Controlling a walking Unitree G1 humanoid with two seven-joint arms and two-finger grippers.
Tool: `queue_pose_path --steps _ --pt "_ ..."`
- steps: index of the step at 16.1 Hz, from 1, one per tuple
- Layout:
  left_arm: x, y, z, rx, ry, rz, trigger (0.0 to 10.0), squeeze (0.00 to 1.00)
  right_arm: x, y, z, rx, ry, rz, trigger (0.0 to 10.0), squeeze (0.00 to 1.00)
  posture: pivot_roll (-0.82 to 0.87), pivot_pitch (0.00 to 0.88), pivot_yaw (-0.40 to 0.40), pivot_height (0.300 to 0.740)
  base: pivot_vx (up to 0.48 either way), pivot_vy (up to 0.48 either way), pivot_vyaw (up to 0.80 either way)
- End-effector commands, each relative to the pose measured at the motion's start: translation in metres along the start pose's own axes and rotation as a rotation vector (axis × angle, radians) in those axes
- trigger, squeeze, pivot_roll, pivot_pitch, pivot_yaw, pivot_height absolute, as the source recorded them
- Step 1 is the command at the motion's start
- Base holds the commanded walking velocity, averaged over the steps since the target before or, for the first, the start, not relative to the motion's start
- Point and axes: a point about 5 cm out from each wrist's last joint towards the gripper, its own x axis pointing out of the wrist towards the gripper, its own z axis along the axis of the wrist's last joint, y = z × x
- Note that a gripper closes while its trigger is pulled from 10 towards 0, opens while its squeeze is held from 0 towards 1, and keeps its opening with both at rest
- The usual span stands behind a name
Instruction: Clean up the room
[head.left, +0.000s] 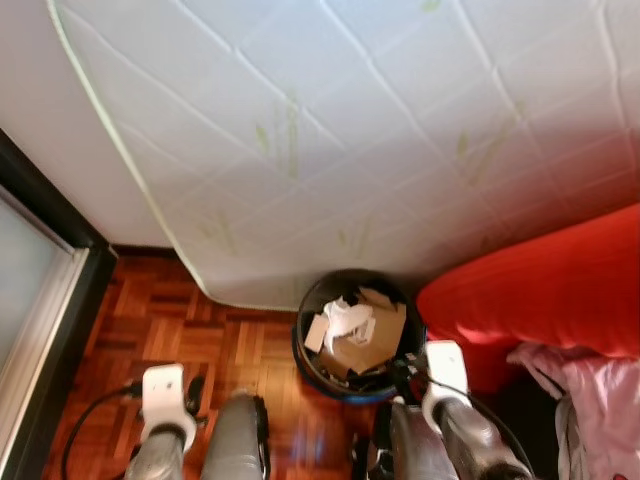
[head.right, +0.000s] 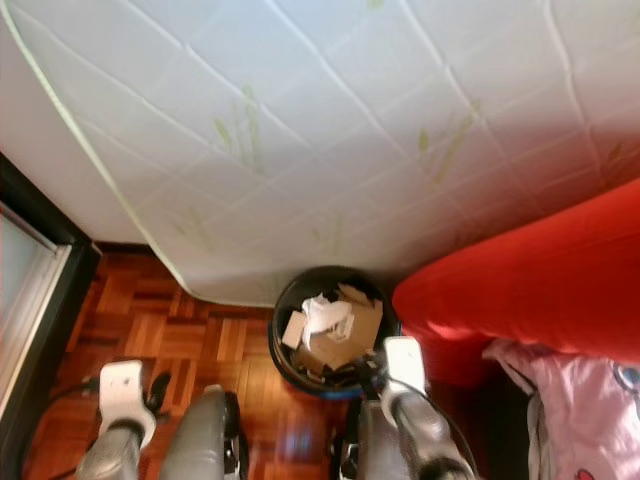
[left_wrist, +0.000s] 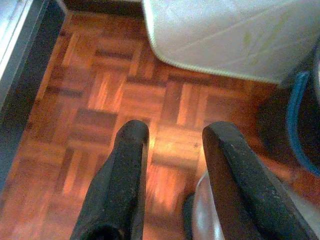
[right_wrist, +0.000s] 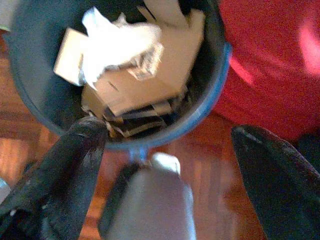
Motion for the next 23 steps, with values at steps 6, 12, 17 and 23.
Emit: queue_pose_path --steps 6,12,17,23 --pt "-0.010 0.006 -0.032 0.019 0.176 0.020 10.0 0.00 -0.013 -0.016 -0.038 0.094 0.096 -0.072 10.0 0.00 0.11 0.070 -0.034 0.701 0.000 0.000 0.00" --pt "-0.015 -0.001 -0.050 0.023 0.301 0.005 10.0 0.00 -0.021 -0.025 -0.057 0.144 0.155 -0.114 10.0 0.00 0.07 0.000 -0.033 0.740 0.000 0.000 0.00" --pt "-0.019 -0.001 -0.059 0.030 0.369 -0.004 10.0 0.00 -0.033 -0.034 -0.078 0.225 0.200 -0.167 10.0 0.00 0.05 0.000 -0.018 0.740 0.000 0.000 0.00" --pt "-0.019 0.001 -0.060 0.030 0.381 0.002 10.0 0.00 -0.037 -0.026 -0.092 0.218 0.251 -0.149 10.0 0.00 0.06 0.000 -0.015 0.740 0.000 0.000 0.00"
